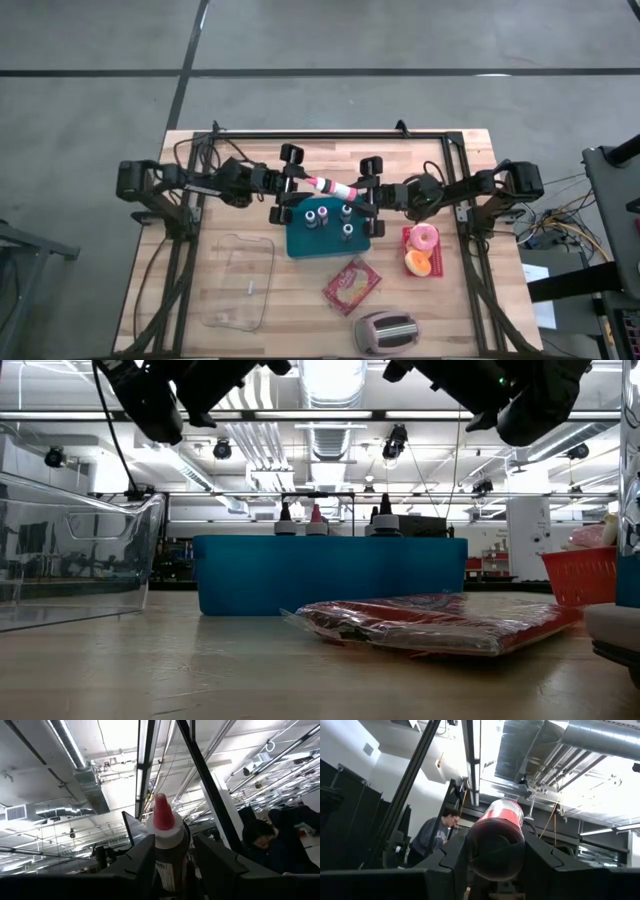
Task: Pick & Place Food Item
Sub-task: Put the pink food coloring bottle into the blue bin
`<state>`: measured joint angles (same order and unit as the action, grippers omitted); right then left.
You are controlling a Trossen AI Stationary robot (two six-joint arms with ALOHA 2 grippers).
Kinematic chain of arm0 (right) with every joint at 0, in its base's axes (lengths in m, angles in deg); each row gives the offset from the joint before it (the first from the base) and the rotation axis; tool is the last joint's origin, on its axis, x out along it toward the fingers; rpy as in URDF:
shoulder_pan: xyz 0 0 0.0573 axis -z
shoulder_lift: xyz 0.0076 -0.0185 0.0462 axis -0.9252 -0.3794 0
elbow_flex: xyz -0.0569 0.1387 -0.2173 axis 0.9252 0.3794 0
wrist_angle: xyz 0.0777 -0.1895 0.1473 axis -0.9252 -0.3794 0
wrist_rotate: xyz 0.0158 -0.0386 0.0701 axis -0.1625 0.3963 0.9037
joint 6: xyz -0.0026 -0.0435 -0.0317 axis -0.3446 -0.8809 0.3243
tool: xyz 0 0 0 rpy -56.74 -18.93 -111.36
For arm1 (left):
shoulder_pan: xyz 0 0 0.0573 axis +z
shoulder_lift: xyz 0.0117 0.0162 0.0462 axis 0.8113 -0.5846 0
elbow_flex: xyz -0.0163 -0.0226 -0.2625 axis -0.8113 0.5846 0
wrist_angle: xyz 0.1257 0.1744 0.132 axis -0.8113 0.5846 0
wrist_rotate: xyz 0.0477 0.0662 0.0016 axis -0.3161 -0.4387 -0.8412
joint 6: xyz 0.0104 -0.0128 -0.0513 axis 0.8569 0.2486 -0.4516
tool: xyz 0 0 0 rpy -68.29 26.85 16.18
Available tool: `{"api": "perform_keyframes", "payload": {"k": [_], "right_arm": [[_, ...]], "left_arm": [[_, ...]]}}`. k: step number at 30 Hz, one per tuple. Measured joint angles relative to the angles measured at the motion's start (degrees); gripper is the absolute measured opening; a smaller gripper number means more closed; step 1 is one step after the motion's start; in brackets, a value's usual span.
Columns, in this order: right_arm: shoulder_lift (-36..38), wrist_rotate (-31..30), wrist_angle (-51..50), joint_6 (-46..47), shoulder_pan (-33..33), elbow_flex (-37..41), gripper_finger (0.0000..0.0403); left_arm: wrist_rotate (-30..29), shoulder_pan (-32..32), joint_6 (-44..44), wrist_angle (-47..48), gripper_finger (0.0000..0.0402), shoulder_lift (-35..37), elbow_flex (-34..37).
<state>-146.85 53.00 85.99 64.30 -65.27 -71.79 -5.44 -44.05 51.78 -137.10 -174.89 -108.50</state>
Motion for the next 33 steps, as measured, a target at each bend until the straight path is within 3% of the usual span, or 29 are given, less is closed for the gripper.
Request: {"api": "perform_keyframes", "payload": {"k": [4,14,33], "right_arm": [[0.1,0.1,0.0,0.0,0.0,0.0,0.0125],[0.2,0.2,-0.9,0.0,0.0,-0.1,0.0125],[0.2,0.2,-0.9,1.1,0.0,-0.1,0.0125]], "left_arm": [[1.7,0.0,-0.4,1.0,0.0157,-0.5,-0.8],[2.8,0.0,-2.6,3.6,0.0245,-0.6,-2.4],[2.5,0.0,-1.0,7.4,0.0249,-0.6,-6.1]]}}
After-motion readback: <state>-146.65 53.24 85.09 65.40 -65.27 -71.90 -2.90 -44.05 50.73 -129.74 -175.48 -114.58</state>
